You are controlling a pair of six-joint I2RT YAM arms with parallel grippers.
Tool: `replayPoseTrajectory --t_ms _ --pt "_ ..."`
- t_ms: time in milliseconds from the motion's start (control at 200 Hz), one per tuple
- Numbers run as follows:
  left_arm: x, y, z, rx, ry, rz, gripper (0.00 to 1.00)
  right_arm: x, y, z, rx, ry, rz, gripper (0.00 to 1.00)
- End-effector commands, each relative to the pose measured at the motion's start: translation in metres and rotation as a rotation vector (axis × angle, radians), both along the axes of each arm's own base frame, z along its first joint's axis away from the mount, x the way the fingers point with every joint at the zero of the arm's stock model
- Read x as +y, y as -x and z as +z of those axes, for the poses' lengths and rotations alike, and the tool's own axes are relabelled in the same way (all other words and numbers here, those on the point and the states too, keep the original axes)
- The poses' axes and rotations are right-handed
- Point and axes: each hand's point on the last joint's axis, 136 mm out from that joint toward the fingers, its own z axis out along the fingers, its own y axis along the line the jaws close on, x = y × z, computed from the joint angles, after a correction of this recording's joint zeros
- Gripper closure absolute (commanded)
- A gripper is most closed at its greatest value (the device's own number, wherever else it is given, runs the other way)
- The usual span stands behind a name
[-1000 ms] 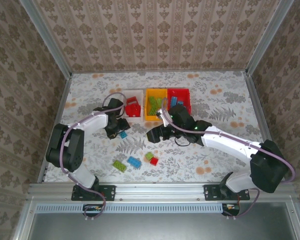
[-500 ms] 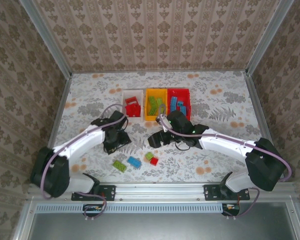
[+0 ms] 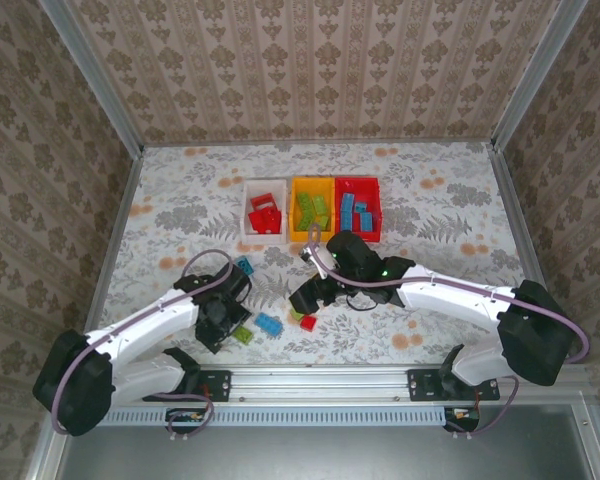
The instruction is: Sort the legos into containers by color
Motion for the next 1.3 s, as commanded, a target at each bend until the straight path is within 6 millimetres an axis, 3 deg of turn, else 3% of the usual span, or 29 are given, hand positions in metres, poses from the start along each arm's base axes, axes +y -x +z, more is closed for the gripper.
replayPoseTrajectory --t_ms 0,110,250,325,430,610,820,1000,1110,1295 --pt "-0.003 -0.001 -0.007 0.001 -0.003 0.068 0.3 0.0 0.009 0.005 -0.006 -0.013 0.045 0.15" --pt "-0.003 0.001 -0.014 -0.011 -0.004 0.078 0.39 -0.001 0.01 0.006 -0.008 -0.013 0.045 0.15" --pt "-0.003 -0.004 -0.017 -0.057 0.002 0.091 0.59 -0.002 0.01 0.006 -0.009 -0.016 0.037 0.16" --pt "-0.002 -0.015 -0.001 -0.117 -0.017 0.053 0.66 -0.005 0.007 0.009 -0.021 -0.017 0.017 0.16" --pt "-0.008 -0.045 0.04 -0.259 -0.061 -0.084 0.72 -0.015 -0.005 0.02 -0.073 -0.017 -0.064 0.16" --pt "-0.07 -0.107 0.096 -0.434 -0.001 -0.36 0.74 -0.059 -0.043 0.047 -0.173 -0.086 -0.329 0.15" --pt "-0.146 -0.18 0.126 -0.521 0.002 -0.611 0.76 -0.112 -0.069 0.051 -0.178 -0.07 -0.527 0.15" --pt "-0.188 -0.242 0.122 -0.53 -0.018 -0.727 0.76 -0.128 -0.071 0.052 -0.176 -0.041 -0.578 0.15" --pt "-0.2 -0.274 0.111 -0.515 -0.033 -0.757 0.76 -0.132 -0.07 0.051 -0.171 -0.028 -0.586 0.15" --pt "-0.215 -0.308 0.086 -0.492 -0.028 -0.79 0.72 -0.137 -0.067 0.049 -0.162 -0.02 -0.593 0.15"
